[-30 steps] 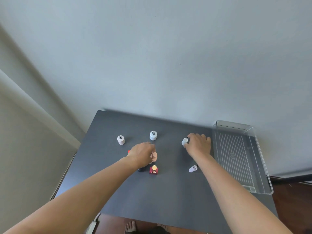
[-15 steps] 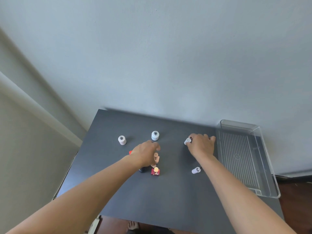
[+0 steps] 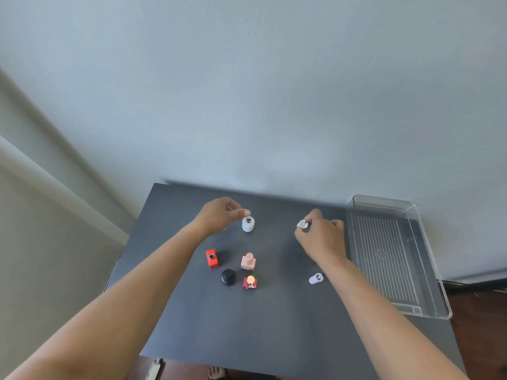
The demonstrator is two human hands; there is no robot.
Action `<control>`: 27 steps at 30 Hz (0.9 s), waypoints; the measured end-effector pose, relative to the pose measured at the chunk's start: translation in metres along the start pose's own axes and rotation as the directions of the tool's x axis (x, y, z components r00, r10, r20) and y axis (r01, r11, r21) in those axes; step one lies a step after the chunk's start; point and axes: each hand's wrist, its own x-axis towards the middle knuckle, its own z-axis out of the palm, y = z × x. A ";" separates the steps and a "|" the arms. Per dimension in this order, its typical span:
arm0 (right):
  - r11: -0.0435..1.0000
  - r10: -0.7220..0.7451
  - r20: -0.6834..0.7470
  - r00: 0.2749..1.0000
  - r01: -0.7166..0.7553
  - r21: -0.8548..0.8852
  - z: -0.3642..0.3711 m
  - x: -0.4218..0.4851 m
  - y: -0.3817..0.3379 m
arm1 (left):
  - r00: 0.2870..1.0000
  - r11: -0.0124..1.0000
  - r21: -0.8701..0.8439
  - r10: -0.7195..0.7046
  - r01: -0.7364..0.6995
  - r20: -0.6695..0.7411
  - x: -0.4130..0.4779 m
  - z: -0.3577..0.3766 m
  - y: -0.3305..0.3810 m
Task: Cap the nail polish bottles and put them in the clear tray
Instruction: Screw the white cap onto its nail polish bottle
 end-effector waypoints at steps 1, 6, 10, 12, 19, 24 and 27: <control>0.999 0.011 -0.003 1.000 -0.011 0.052 -0.002 -0.002 -0.001 | 0.998 0.998 0.065 0.006 -0.002 -0.063 0.004 0.004 -0.002; 0.980 0.014 0.066 0.998 -0.027 0.195 -0.008 -0.013 -0.009 | 0.999 0.942 0.332 0.049 -0.041 -0.016 0.014 0.025 -0.007; 0.970 0.026 0.051 0.998 -0.037 0.239 -0.010 -0.020 -0.011 | 0.998 0.923 0.379 0.067 -0.066 0.010 0.018 0.038 -0.009; 0.958 0.052 0.076 0.996 -0.071 0.278 -0.013 -0.024 -0.012 | 0.997 0.922 0.380 0.082 -0.074 -0.005 0.018 0.041 -0.009; 0.912 0.099 0.141 0.985 -0.147 0.384 -0.033 -0.037 -0.022 | 0.993 0.960 0.273 0.086 -0.061 -0.080 0.006 0.039 -0.004; 0.897 0.060 0.137 0.989 -0.114 0.428 -0.048 -0.047 -0.038 | 0.981 0.984 0.099 0.160 -0.149 -0.113 -0.017 0.031 0.011; 0.904 -0.047 0.100 0.994 0.000 0.428 -0.054 -0.053 -0.045 | 0.968 0.978 0.045 0.208 -0.204 -0.139 -0.036 0.025 0.019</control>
